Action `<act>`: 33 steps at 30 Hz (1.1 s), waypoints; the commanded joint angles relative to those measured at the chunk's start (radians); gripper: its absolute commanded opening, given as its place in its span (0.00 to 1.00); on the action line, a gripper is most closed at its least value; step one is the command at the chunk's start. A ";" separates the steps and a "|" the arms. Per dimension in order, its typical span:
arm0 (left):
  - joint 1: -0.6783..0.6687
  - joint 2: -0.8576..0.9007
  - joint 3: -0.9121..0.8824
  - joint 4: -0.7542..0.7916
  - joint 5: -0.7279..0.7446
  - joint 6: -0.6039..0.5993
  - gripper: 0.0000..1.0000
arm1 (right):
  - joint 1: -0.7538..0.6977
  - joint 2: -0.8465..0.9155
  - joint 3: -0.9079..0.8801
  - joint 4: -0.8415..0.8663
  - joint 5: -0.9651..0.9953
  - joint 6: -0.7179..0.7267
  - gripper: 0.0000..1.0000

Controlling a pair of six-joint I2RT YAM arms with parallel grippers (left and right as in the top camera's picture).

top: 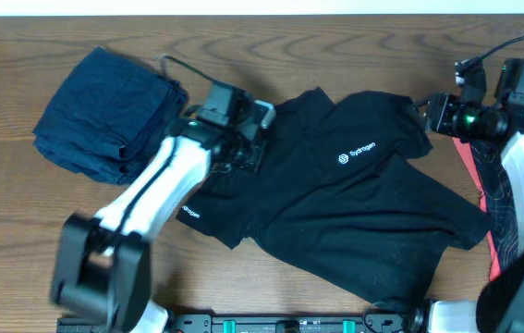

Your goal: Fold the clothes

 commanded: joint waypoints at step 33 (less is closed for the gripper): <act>0.315 0.015 0.002 -0.093 -0.588 -0.171 0.08 | 0.080 -0.051 -0.133 -0.214 0.237 0.045 0.56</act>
